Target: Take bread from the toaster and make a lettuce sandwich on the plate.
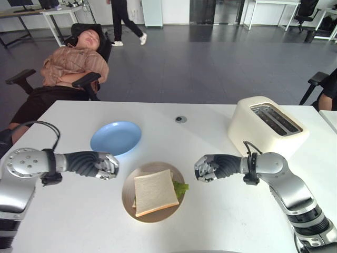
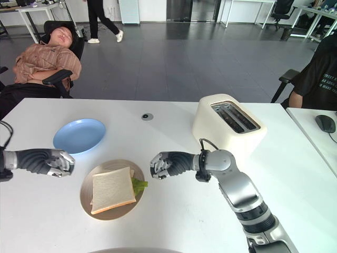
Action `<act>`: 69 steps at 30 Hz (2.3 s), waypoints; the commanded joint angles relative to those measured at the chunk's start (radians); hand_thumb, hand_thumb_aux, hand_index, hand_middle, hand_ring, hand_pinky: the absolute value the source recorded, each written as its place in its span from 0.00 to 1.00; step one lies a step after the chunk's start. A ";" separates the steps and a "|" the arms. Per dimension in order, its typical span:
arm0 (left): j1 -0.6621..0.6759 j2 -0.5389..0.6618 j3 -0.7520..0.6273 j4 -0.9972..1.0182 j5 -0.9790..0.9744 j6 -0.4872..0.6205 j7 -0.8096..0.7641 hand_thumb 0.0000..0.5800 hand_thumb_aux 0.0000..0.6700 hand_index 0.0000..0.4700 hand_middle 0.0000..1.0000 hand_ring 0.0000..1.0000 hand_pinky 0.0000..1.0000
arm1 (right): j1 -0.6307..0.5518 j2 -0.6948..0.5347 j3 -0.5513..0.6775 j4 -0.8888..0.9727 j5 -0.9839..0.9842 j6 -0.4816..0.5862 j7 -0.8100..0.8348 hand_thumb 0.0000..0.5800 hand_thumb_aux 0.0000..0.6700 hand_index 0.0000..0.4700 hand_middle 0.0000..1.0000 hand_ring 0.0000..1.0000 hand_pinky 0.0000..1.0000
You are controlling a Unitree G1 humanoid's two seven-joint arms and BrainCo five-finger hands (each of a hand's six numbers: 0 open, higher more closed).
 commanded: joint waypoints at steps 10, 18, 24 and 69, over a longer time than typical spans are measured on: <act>0.302 0.113 -0.062 -0.076 0.145 -0.145 -0.136 1.00 1.00 1.00 1.00 1.00 1.00 | 0.097 -0.176 0.173 0.027 -0.049 -0.070 0.184 1.00 1.00 1.00 1.00 1.00 1.00; 0.238 -0.024 -0.175 -0.270 -0.059 -0.011 -0.196 1.00 1.00 1.00 1.00 1.00 1.00 | 0.098 -0.162 0.216 0.036 -0.064 -0.071 0.179 1.00 1.00 1.00 1.00 1.00 1.00; 0.103 -0.114 -0.282 -0.227 -0.050 -0.004 -0.182 1.00 1.00 1.00 1.00 1.00 1.00 | 0.108 -0.125 0.246 0.067 -0.089 -0.069 0.132 1.00 1.00 1.00 1.00 1.00 1.00; 0.092 -0.022 -0.338 0.017 0.209 -0.121 -0.159 1.00 1.00 1.00 1.00 1.00 1.00 | 0.090 -0.034 0.257 0.172 -0.107 -0.098 0.062 1.00 1.00 1.00 1.00 1.00 1.00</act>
